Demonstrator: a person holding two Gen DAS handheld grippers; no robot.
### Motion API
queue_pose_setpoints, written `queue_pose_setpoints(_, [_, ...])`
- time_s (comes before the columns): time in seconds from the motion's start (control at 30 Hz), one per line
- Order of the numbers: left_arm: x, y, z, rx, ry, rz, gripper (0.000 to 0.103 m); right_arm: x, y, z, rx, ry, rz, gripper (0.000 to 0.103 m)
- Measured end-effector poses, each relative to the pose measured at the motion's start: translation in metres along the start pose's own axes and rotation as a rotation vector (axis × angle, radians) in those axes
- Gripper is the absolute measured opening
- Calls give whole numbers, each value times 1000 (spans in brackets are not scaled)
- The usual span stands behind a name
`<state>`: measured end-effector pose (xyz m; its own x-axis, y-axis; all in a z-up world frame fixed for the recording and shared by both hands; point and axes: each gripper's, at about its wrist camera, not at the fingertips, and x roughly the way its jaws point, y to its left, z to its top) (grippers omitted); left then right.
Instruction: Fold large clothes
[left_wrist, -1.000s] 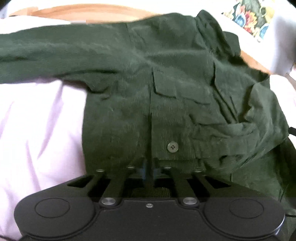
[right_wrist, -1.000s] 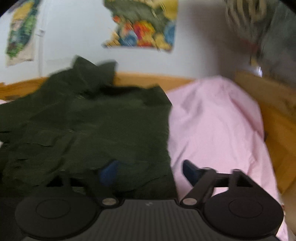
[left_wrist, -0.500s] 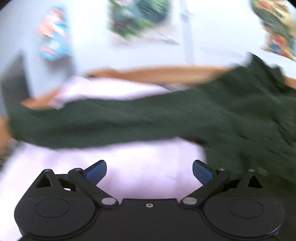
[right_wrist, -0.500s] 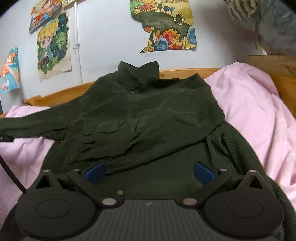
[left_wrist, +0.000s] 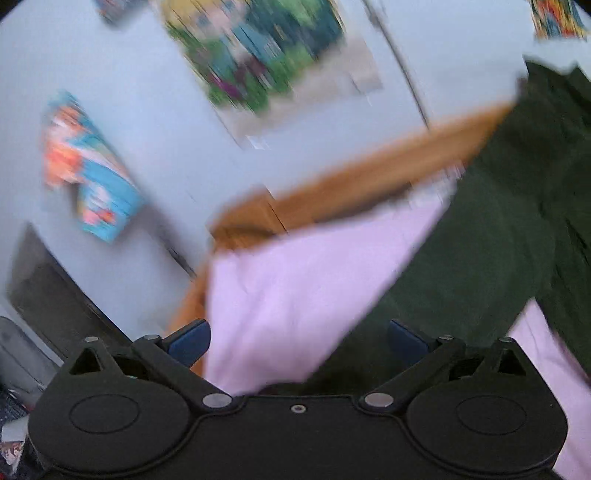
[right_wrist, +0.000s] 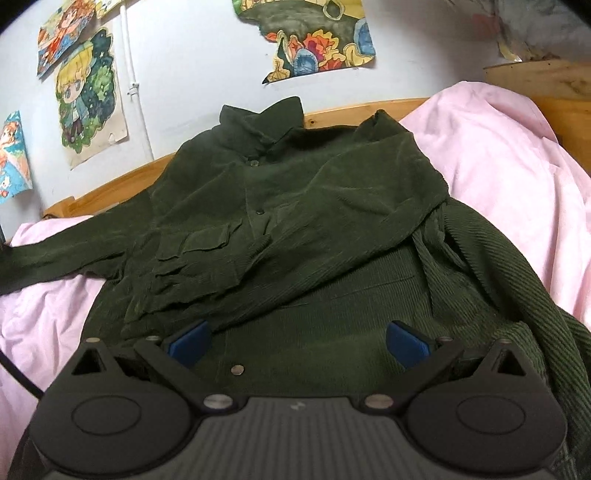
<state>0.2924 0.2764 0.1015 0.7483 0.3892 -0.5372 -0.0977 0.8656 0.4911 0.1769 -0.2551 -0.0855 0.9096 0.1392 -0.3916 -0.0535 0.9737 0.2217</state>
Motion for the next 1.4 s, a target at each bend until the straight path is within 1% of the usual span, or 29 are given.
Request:
queue_pose_setpoints(0.03, [11, -2, 4, 5, 87, -17, 89, -1, -1, 0, 2, 0, -2, 103])
queue_pose_setpoints(0.07, [16, -3, 5, -5, 141, -30, 79, -3, -1, 1, 4, 0, -5, 103])
queue_pose_setpoints(0.1, [20, -3, 6, -37, 180, -58, 75, -4, -2, 3, 7, 2, -6, 103])
queue_pose_setpoints(0.13, [21, -4, 5, -75, 208, -75, 65, -5, -3, 4, 12, 2, -6, 103])
queue_pose_setpoints(0.17, [22, -4, 6, -114, 231, -85, 47, -7, -4, 6, 18, 1, -7, 103])
queue_pose_setpoints(0.2, [24, -5, 6, -151, 263, -97, 34, -9, -5, 8, 23, -1, -8, 103])
queue_pose_setpoints(0.23, [24, -7, 7, -174, 288, -98, 7, -11, -6, 9, 29, -7, -7, 103])
queue_pose_setpoints(0.27, [22, -8, 8, -207, 301, -128, 5, -14, -6, 11, 34, -15, -7, 103])
queue_pose_setpoints(0.3, [18, -11, 11, -223, 309, -123, 5, -17, -7, 12, 38, -22, -7, 103])
queue_pose_setpoints(0.33, [11, -17, 15, -222, 317, -100, 4, -20, -9, 14, 41, -30, -8, 103])
queue_pose_setpoints(0.43, [-14, -31, 29, -252, 338, -102, 3, -29, -12, 17, 43, -40, -4, 103])
queue_pose_setpoints(0.5, [-42, -37, 40, -282, 324, -143, 3, -34, -12, 17, 49, -44, 10, 103])
queue_pose_setpoints(0.53, [-59, -43, 49, -286, 304, -182, 3, -37, -12, 16, 53, -45, 31, 103])
queue_pose_setpoints(0.6, [-85, -52, 66, -299, 277, -247, 3, -42, -12, 17, 66, -42, 91, 103])
queue_pose_setpoints(0.67, [-108, -67, 81, -308, 247, -323, 3, -45, -9, 17, 80, -40, 176, 103])
queue_pose_setpoints(0.77, [-130, -109, 102, -272, 206, -449, 3, -48, -5, 17, 104, -34, 334, 103])
queue_pose_setpoints(0.83, [-134, -145, 113, -224, 189, -518, 3, -47, -1, 15, 115, -21, 424, 103])
queue_pose_setpoints(0.87, [-133, -164, 118, -207, 186, -552, 3, -47, 1, 14, 111, -17, 437, 103])
queue_pose_setpoints(0.93, [-124, -201, 127, -187, 188, -625, 3, -46, 5, 12, 84, -15, 433, 103])
queue_pose_setpoints(1.03, [-109, -246, 134, -160, 196, -705, 3, -39, 4, 5, 84, -2, 409, 103])
queue_pose_setpoints(1.13, [-101, -272, 138, -140, 189, -751, 3, -22, -2, -3, 148, 38, 386, 103])
queue_pose_setpoints(1.2, [-99, -282, 137, -148, 172, -768, 3, -10, -6, -5, 196, 65, 390, 103])
queue_pose_setpoints(1.27, [-96, -290, 137, -163, 145, -781, 3, 4, -7, -7, 230, 88, 391, 98])
queue_pose_setpoints(1.3, [-94, -291, 137, -166, 133, -786, 3, 9, -8, -9, 231, 100, 388, 87])
queue_pose_setpoints(1.33, [-92, -291, 136, -172, 124, -792, 3, 17, -6, -9, 221, 120, 383, 65])
queue_pose_setpoints(1.37, [-90, -291, 135, -181, 121, -798, 4, 21, -5, -11, 211, 135, 376, 52])
queue_pose_setpoints(1.4, [-86, -289, 134, -191, 123, -803, 4, 25, -3, -13, 206, 152, 366, 28])
